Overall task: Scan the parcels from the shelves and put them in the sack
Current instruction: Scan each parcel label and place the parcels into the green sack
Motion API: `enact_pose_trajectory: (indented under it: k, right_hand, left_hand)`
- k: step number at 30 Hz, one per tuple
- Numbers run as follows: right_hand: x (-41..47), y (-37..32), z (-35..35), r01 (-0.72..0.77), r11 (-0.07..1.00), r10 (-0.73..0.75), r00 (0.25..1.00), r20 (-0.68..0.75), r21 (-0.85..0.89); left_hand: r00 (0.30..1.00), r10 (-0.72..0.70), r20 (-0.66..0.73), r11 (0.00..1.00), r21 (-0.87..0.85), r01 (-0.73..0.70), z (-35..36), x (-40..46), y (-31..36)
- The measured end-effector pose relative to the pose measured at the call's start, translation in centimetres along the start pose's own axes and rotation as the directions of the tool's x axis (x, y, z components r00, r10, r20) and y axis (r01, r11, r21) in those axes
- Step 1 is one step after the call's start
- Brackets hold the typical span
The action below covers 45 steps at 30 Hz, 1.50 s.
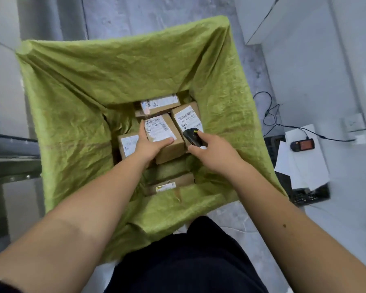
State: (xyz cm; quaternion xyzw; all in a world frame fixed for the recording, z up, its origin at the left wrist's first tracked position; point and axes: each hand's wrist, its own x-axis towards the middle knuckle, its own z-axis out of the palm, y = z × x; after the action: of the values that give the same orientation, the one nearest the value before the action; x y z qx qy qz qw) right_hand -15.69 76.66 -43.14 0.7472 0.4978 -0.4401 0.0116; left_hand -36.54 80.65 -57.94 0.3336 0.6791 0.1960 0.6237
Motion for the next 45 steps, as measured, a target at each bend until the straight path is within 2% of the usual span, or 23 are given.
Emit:
enact_pose_trajectory:
  k: [3, 10, 17, 21, 25, 28, 39, 43, 45]
  right_hand:
    - [0.1, 0.4, 0.1, -0.036, 0.999, 0.036, 0.999, -0.03, 0.026]
    - [0.1, 0.3, 1.9, -0.085, 0.996, 0.085, 0.996, -0.035, 0.027]
    - [0.2, 0.3, 2.9, -0.126, 0.992, 0.125, 0.992, -0.007, -0.017]
    - [-0.1, 0.3, 3.1, -0.127, 0.992, 0.127, 0.992, 0.006, -0.009]
    - [-0.4, 0.3, 3.4, -0.125, 0.991, 0.126, 0.992, 0.021, -0.037]
    - [-0.6, 0.1, 3.7, -0.118, 0.991, 0.121, 0.992, 0.047, -0.067]
    - [-1.9, -0.9, 3.2, 0.063, 0.983, -0.051, 0.996, 0.071, -0.173]
    - [-1.8, -1.1, 3.2, 0.165, 0.961, -0.146, 0.984, 0.1, -0.223]
    - [-1.8, -1.3, 3.2, 0.233, 0.941, -0.205, 0.969, 0.135, -0.244]
  left_hand:
    - [0.999, 0.02, -0.045, 1.0, 0.005, -0.019, -0.2, 2.0, -0.6]
    - [0.992, -0.025, -0.126, 0.996, 0.084, 0.036, -0.2, 5.1, -1.4]
    - [0.99, -0.021, -0.138, 0.938, 0.34, 0.067, -0.3, 6.4, -1.4]
    - [0.989, -0.011, -0.148, 0.937, 0.345, 0.062, -0.2, 6.0, -1.7]
    - [0.988, -0.058, -0.145, 0.946, 0.309, 0.101, -0.9, 5.0, -1.7]
    - [0.993, -0.02, -0.119, 0.93, 0.361, 0.062, -1.4, 3.2, -2.3]
    - [0.996, 0.067, -0.057, 0.773, 0.635, -0.015, -1.6, -6.5, -1.1]
    - [0.976, 0.153, -0.155, 0.599, 0.8, 0.033, -2.6, -11.0, 1.3]
    - [0.955, 0.192, -0.228, 0.556, 0.827, 0.086, -3.0, -13.5, 1.9]
